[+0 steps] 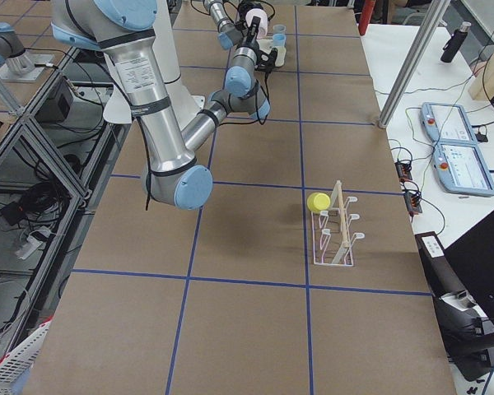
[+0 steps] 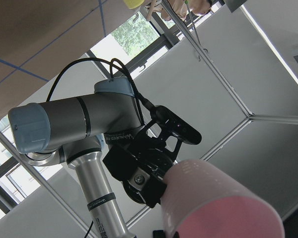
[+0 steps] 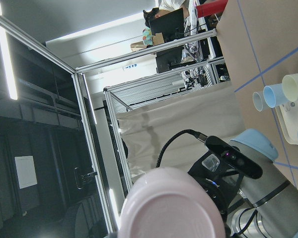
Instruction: Transfer IKEA cup to right arm and place on rack
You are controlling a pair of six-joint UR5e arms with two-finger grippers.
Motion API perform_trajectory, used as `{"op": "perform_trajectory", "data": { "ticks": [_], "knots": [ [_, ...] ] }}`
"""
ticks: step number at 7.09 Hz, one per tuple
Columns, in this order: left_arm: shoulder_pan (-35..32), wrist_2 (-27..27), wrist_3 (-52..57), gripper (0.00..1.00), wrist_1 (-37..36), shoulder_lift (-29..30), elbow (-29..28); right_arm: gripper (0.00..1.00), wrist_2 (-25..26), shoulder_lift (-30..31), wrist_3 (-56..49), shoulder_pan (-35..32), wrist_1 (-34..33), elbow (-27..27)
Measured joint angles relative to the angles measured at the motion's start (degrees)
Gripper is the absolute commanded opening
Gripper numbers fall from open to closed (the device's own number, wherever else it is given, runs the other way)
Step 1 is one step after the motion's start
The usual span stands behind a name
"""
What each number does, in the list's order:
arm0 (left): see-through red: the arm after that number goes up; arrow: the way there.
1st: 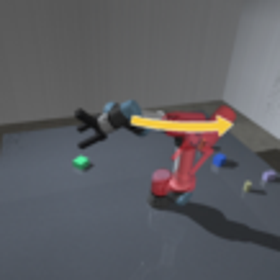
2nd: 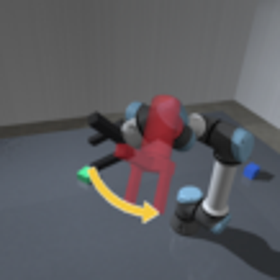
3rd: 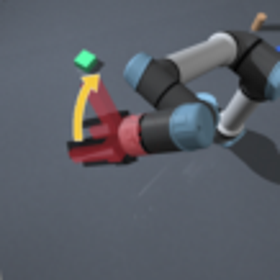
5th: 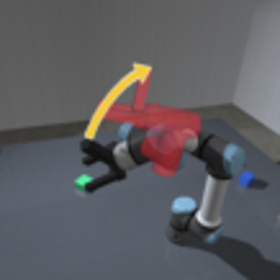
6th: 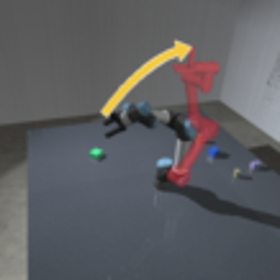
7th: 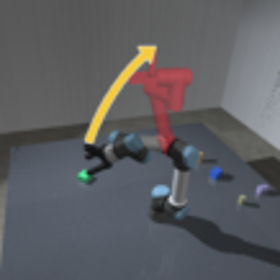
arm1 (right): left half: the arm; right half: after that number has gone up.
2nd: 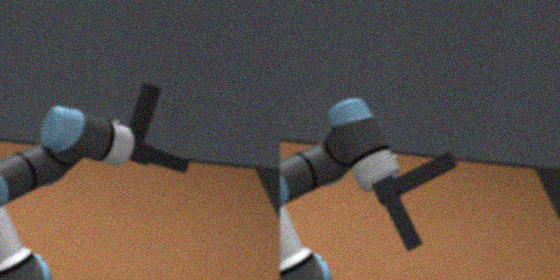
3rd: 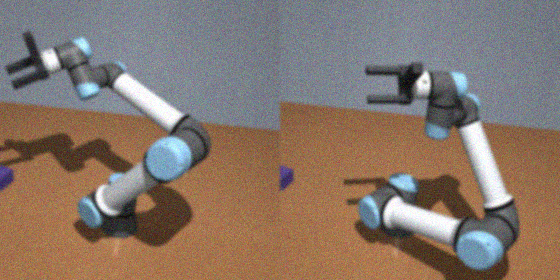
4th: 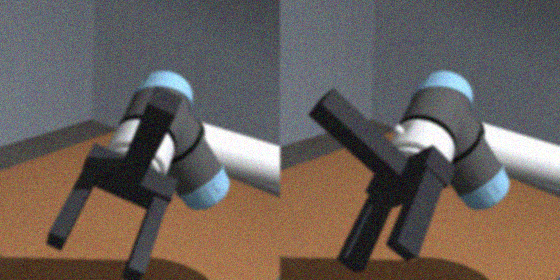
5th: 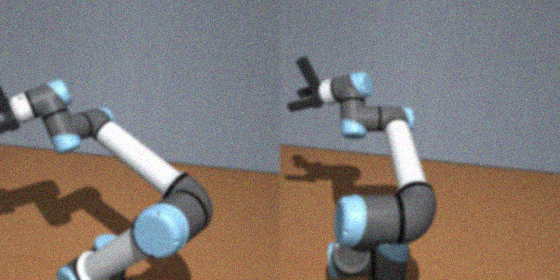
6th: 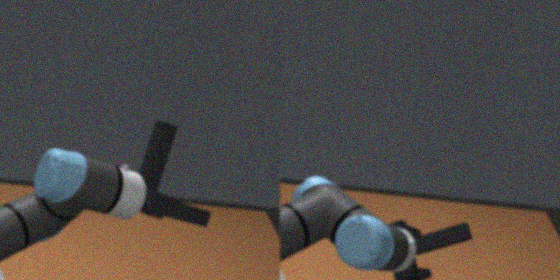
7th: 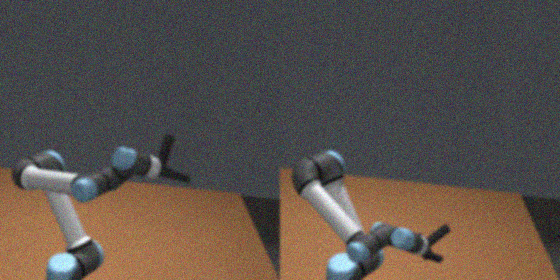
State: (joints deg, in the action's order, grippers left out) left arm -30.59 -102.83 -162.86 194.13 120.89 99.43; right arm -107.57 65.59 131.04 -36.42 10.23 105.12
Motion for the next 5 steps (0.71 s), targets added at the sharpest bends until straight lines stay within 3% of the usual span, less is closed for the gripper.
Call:
{"op": "perform_trajectory", "data": {
  "ticks": [5],
  "knots": [
    [-2.5, -0.5, 0.5, 0.99, -0.1, -2.0, 0.9, 0.0, -0.4, 0.5, -0.5, -1.6, -0.2, 0.5]
  ]
}}
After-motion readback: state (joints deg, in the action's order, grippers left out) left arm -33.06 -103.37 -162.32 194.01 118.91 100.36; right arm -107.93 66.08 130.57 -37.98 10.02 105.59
